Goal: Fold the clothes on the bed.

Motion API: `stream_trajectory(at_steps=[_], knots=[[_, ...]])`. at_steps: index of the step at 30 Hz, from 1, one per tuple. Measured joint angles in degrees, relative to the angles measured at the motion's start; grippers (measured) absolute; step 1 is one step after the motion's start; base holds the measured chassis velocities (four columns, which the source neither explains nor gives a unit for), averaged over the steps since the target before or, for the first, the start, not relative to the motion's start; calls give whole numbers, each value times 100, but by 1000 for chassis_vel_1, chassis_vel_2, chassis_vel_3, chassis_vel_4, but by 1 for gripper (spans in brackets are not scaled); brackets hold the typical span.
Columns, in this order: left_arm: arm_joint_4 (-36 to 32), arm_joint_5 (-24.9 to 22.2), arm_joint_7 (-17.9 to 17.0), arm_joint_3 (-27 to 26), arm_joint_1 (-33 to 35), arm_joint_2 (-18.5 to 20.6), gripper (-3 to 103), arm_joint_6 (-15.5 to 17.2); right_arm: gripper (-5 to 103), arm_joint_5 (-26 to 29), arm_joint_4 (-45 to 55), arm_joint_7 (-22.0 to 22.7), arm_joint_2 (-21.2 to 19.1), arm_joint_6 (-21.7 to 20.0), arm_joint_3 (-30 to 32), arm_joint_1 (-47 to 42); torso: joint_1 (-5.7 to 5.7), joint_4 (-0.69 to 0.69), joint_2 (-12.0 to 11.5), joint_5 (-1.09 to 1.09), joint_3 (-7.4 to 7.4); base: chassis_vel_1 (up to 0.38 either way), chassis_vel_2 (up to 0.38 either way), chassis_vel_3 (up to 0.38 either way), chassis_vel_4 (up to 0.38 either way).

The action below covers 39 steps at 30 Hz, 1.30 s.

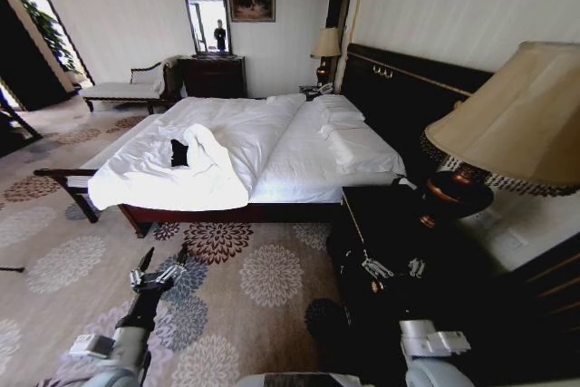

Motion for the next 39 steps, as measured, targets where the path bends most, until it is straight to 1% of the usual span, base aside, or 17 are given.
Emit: stream_trajectory(at_steps=[4,6,7,8,9,10,11,12,14,16,19,22,26,32,39], knots=[[-13,-115,42,-2,-81,52,100,65,100,54,16,14,5,-149,-19,8,0,0,0,0,0,0,0,0,0],[-87,-165,67,-17,-117,103,100,117,100,7,100,48,1,-403,1,-6,0,0,0,0,0,0,0,0,0],[-87,-165,67,-17,-117,103,100,117,100,7,100,48,1,-403,1,-6,0,0,0,0,0,0,0,0,0],[-170,-225,69,-37,-134,145,100,184,100,-71,206,125,-14,-673,34,-24,0,0,0,0,0,0,0,0,0],[-235,-274,69,-50,-136,166,100,238,100,-88,291,204,-27,-843,42,-42,0,0,0,0,0,0,0,0,0],[-271,-301,67,-58,-135,178,100,273,100,-89,337,244,-36,-918,45,-52,0,0,0,1,0,0,0,0,0],[-341,-349,62,-76,-124,198,100,356,100,-84,486,345,-58,-1116,58,-84,0,0,0,1,0,0,0,0,0],[-374,-369,53,-85,-111,208,100,414,100,-80,586,394,-71,-1210,76,-104,0,0,0,1,0,0,0,0,0],[-390,-377,44,-90,-103,211,100,458,100,-77,659,425,-81,-1263,90,-115,0,0,0,0,0,0,0,0,0],[-404,-371,-18,-95,-99,202,100,601,100,-67,842,505,-104,-1336,139,-152,0,0,0,0,0,0,0,0,0],[-419,-352,-30,-95,-82,182,100,698,100,-50,895,574,-103,-1325,149,-161,0,0,0,-1,0,0,0,0,0],[-451,-288,27,-108,-24,163,100,740,100,-6,844,625,-75,-1043,158,-125,0,0,0,0,0,0,0,0,0],[-484,-303,74,-135,25,142,100,740,100,-33,768,507,-71,-885,185,-135,0,0,0,0,0,0,0,0,0],[-509,-336,77,-169,81,81,100,704,100,-225,654,392,-47,-788,164,-142,0,0,0,0,0,0,0,0,0],[-597,-318,103,-216,181,47,100,657,100,-228,609,406,-34,-715,112,-99,0,0,0,1,0,0,0,0,0]])
